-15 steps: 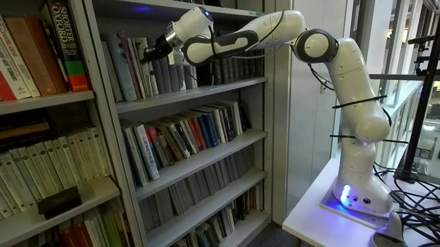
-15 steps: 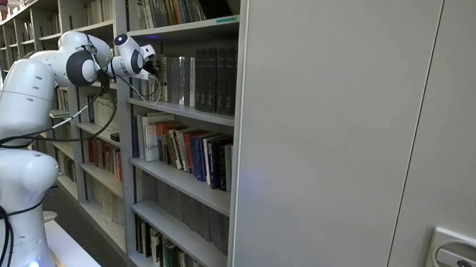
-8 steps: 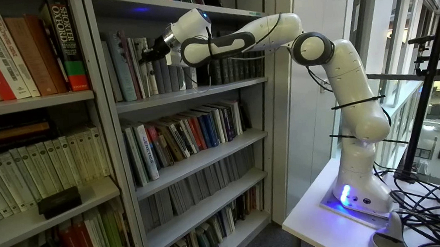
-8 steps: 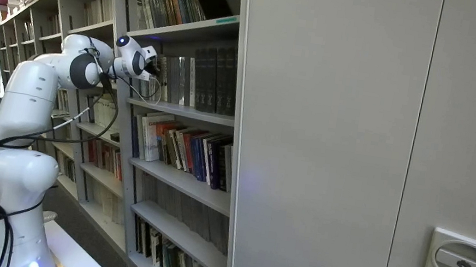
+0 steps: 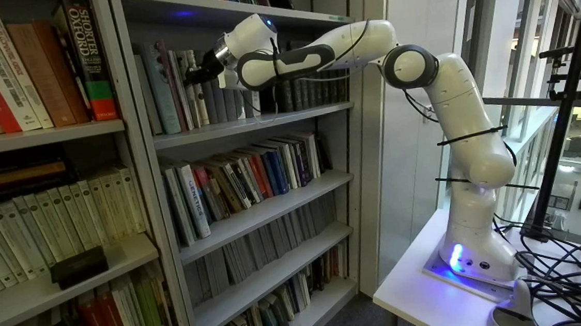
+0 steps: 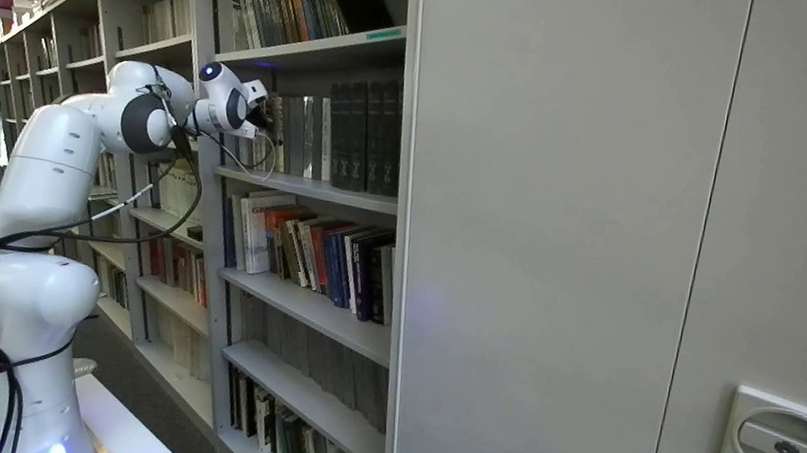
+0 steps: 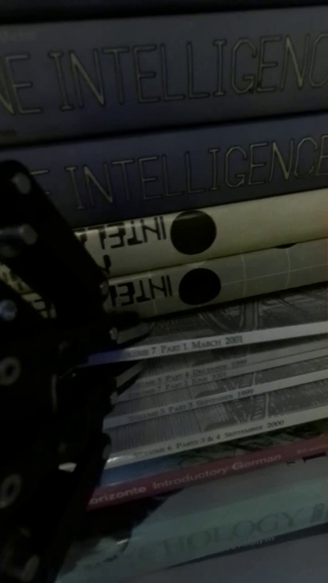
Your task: Put the thin white book that is with the grey books with the other thin white books
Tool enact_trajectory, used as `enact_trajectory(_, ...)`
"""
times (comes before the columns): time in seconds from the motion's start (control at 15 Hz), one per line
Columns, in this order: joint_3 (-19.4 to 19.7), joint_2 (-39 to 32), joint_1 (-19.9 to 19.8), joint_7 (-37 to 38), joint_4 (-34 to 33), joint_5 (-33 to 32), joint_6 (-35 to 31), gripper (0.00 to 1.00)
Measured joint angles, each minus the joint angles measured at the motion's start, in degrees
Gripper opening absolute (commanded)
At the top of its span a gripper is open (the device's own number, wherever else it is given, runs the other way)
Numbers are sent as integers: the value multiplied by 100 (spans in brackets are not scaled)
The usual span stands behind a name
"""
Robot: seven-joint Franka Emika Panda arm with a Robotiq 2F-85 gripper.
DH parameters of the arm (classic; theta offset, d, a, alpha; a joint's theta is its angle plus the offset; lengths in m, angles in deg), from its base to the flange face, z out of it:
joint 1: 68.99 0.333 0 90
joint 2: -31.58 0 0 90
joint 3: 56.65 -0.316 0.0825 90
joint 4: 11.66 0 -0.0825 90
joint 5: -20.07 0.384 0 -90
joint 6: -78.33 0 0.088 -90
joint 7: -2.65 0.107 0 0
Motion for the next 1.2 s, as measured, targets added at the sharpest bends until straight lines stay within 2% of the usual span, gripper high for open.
enact_trajectory(0.2, 65, -155, -16, 0, 1, 0, 147, 70)
enact_trajectory(0.33, 80, -170, -16, 0, 0, -1, 153, 74)
enact_trajectory(0.47, 96, -167, -15, -3, 5, -16, 163, 84)
enact_trajectory(0.6, 153, -161, -24, -52, 14, -34, 168, 100)
enact_trajectory(0.87, 224, 35, -27, -548, 145, -398, 263, 100)
enact_trajectory(1.2, 287, 711, -39, -1272, 596, -808, 274, 100)
